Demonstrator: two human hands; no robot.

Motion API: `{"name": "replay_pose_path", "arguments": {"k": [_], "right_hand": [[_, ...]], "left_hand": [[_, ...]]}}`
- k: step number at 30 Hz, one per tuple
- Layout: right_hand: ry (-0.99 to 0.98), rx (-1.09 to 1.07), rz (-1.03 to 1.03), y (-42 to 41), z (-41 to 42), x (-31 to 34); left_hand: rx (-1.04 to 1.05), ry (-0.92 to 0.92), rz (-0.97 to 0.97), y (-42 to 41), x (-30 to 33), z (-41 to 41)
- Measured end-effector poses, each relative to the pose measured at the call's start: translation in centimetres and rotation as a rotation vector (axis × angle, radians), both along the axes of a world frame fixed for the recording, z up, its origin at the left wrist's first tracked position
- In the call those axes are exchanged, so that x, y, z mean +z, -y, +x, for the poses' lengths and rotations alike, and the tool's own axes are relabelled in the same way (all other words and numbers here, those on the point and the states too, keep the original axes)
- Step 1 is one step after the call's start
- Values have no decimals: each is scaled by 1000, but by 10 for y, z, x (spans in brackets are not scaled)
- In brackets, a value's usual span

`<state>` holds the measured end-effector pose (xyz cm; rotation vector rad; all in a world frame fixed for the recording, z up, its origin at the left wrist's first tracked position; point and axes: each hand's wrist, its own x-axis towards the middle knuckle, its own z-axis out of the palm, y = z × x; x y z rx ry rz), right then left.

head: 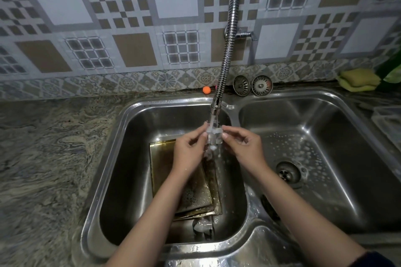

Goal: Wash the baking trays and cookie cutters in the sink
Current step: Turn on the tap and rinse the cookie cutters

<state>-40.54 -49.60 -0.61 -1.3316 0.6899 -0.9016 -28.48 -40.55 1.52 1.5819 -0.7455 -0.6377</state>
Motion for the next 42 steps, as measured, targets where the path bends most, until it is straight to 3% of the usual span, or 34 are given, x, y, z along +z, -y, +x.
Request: {"name": "replay_pose_path", "arguments": {"k": [13, 32, 42], "right_hand": [[-11, 36, 12, -4, 25, 2], [-55, -8, 83, 10, 7, -6], [-128, 47, -15, -1, 32, -6]], "left_hand": [[91, -218, 2, -10, 6, 16], [-10, -269, 53, 9, 6, 3], [56, -216, 58, -12, 8, 24]]}}
